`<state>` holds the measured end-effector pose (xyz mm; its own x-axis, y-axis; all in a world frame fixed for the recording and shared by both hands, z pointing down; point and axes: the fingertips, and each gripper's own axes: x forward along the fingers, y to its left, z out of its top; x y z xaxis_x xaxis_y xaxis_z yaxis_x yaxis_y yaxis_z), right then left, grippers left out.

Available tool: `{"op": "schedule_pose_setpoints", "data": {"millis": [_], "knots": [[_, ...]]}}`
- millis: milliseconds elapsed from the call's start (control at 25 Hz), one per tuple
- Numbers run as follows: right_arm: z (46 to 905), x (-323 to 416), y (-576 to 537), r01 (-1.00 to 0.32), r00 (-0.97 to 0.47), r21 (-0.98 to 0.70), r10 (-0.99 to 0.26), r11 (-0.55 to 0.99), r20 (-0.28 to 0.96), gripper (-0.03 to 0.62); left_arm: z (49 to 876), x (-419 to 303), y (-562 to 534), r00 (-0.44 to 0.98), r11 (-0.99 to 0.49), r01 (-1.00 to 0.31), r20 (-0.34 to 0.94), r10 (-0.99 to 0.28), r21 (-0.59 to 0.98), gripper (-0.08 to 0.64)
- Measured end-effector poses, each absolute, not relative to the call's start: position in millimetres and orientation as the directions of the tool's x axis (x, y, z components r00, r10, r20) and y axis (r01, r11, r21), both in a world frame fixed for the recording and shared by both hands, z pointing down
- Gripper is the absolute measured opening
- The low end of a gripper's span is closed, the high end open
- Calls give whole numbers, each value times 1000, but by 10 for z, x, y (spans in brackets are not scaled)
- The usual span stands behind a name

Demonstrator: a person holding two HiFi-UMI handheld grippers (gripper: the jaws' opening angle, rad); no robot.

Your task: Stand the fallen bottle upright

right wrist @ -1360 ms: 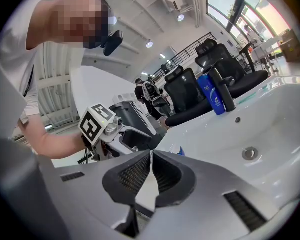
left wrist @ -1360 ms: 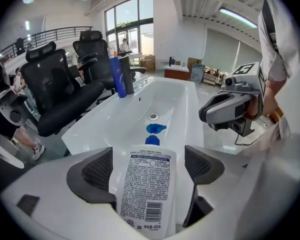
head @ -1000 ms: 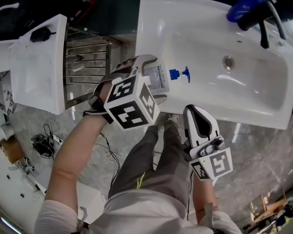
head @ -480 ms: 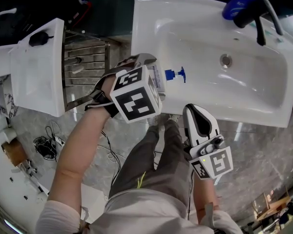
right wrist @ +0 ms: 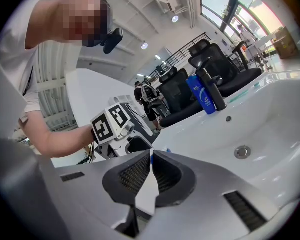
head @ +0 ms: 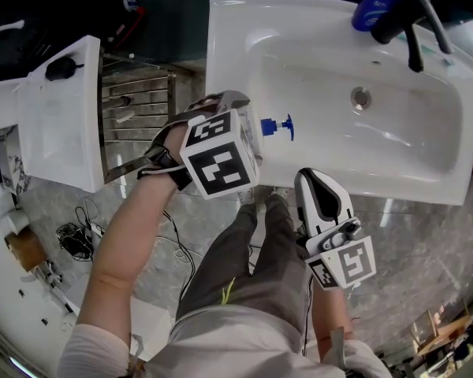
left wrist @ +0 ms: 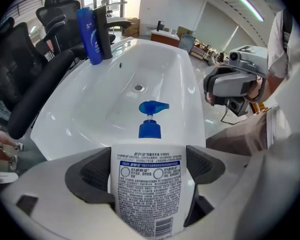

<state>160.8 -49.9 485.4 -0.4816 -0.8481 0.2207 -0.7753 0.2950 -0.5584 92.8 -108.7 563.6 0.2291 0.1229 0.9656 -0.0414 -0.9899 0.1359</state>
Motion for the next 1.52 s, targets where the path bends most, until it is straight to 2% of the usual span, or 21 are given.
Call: {"op": "schedule_pose_setpoints", "data": {"millis": [640,1520], "knots": [[4851,1638,-507,-774,-487,-558,-845,300,221,41,5623,901,-1169,272,-993,-62,959,79,99,468],[4706,1445,-455,-782,-496,-536,-839,318,226,41,5100,1110,-1153,590,-995,-82,807,-2,58,468]]}}
